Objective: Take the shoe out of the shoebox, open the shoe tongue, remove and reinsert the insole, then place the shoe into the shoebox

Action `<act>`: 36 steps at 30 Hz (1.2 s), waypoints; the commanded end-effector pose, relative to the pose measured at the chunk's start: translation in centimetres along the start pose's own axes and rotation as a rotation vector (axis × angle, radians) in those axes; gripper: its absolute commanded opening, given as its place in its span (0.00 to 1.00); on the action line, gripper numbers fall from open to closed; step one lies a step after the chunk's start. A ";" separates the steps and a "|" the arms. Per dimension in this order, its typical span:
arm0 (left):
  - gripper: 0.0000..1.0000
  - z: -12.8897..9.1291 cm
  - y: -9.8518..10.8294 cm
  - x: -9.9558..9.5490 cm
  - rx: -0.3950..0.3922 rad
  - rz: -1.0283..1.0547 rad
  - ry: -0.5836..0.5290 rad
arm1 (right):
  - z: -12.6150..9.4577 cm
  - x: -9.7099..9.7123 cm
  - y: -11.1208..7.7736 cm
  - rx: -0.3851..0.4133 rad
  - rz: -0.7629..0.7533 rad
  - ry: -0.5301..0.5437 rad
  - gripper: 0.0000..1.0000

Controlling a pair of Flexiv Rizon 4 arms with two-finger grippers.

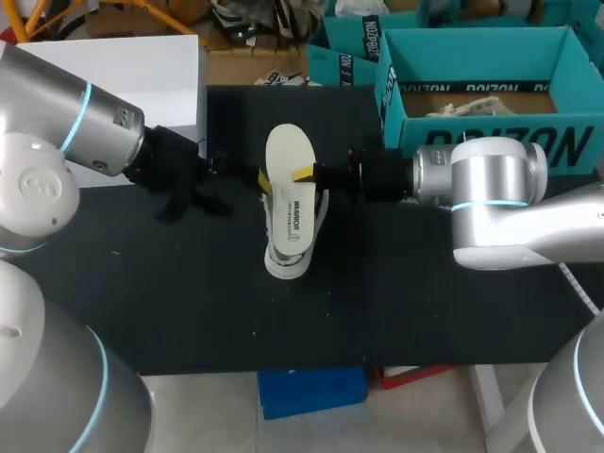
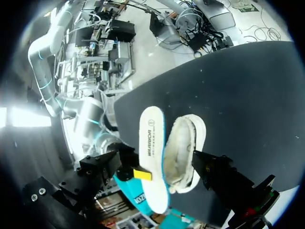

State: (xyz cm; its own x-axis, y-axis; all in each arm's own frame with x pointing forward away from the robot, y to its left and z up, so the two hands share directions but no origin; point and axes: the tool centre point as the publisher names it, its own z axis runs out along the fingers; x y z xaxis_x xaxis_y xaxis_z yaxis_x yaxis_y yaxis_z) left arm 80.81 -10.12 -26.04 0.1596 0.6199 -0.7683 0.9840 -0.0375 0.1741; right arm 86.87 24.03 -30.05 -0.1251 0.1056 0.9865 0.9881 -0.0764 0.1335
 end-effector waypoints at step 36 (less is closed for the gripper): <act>0.66 4.7 5.7 1.5 -0.269 -0.202 -0.581 | 0.1 -0.1 0.0 0.000 0.001 -0.002 0.00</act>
State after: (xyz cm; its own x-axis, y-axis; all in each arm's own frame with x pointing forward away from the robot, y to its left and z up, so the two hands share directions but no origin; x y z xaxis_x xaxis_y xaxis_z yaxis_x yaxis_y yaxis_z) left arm 86.14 -12.04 -28.92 0.0622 0.0669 -0.9958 0.9568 0.2798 0.0786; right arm 86.87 24.03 -30.05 -0.1251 0.1056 0.9865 0.9881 -0.0764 0.1335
